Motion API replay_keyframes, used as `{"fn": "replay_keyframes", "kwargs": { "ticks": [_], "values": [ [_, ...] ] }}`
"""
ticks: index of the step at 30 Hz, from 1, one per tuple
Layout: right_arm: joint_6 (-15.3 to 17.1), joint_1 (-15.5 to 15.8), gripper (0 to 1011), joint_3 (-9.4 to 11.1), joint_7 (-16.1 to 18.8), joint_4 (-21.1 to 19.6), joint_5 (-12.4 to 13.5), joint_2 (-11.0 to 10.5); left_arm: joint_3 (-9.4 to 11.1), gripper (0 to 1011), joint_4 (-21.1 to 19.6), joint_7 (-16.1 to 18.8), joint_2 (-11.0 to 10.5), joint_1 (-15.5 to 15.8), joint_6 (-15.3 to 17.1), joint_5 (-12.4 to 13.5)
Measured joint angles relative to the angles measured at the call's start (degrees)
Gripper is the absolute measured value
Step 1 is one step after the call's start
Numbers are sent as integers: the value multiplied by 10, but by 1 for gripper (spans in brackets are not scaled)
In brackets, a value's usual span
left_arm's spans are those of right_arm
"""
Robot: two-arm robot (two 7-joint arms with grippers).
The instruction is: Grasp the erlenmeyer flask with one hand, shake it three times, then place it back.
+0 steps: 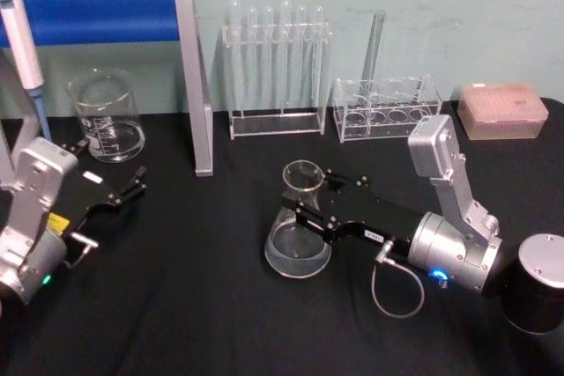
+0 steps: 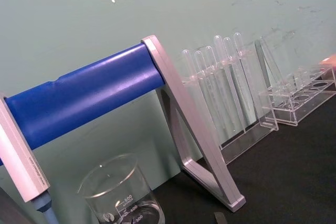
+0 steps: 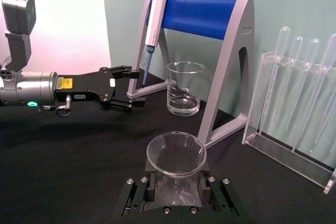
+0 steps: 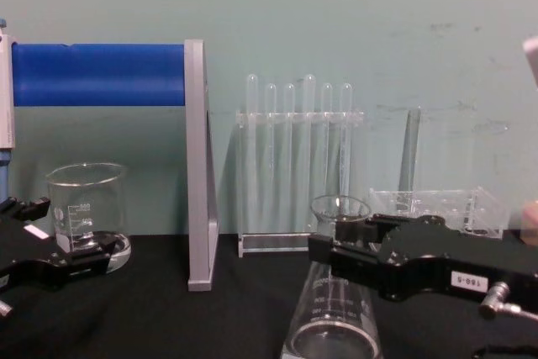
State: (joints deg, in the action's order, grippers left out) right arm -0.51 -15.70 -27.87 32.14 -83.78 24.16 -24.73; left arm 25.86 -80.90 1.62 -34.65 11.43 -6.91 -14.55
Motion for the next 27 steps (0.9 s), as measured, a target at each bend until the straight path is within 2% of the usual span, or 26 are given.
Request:
{"fn": "replay_keyframes", "kwargs": {
  "ticks": [27],
  "values": [
    [-11,0,456,-9,6,13,0,-4,0,1001,0,0,0,0,0,0]
  ]
}}
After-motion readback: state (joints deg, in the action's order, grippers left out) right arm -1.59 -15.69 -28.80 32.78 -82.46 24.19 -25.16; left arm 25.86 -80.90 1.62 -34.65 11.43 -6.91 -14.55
